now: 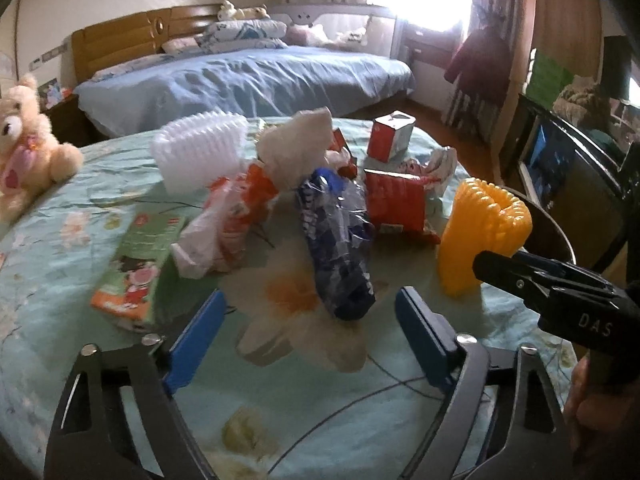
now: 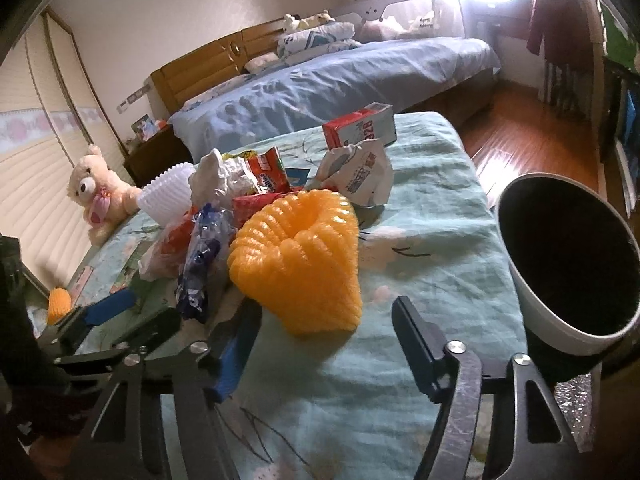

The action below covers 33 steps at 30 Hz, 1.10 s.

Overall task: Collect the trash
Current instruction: 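Grasp the blue wrapped bag with the left gripper while the right grasps the orange cup, then carry the blue bag and orange cup to the bin and release both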

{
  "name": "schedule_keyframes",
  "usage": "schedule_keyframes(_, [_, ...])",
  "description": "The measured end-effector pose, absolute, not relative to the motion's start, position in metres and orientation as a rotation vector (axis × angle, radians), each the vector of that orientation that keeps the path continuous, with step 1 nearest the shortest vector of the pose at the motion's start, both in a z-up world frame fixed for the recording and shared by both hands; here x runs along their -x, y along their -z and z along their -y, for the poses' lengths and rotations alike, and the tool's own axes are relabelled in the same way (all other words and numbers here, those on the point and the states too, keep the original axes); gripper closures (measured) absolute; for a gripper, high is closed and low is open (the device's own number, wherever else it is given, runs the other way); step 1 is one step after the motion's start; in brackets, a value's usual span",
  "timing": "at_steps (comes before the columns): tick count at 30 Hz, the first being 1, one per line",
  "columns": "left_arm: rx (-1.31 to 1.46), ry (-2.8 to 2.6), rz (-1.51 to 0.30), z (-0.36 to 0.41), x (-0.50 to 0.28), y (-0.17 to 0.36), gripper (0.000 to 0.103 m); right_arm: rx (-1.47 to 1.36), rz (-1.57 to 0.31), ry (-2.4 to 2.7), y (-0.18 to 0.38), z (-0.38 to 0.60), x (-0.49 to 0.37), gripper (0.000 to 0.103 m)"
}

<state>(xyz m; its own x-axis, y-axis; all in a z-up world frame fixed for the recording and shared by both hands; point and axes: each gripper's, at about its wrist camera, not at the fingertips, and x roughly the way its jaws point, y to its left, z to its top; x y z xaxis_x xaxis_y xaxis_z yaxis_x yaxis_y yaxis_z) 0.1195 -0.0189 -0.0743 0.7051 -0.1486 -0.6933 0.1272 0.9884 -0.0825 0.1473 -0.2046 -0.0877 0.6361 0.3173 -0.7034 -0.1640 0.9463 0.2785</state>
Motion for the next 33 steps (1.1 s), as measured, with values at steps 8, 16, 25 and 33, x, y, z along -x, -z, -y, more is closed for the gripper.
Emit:
schedule_keyframes(8, [0.043,0.242,-0.821,0.029,-0.132,0.083,0.078,-0.217,-0.835,-0.296,0.088,0.205,-0.149,0.073])
schedule_keyframes(16, [0.026,0.257,-0.761,0.030,-0.109,0.072,0.081,-0.232,-0.814,-0.284,0.080,0.216,-0.136,0.077])
schedule_keyframes(25, [0.022,0.280,-0.687,0.036,-0.085,0.049,0.082,-0.260,-0.777,-0.259,0.068,0.238,-0.117,0.077])
schedule_keyframes(33, [-0.005,0.343,-0.672,0.060,-0.081,0.040,0.082,-0.273,-0.746,-0.217,0.061,0.261,-0.104,0.077])
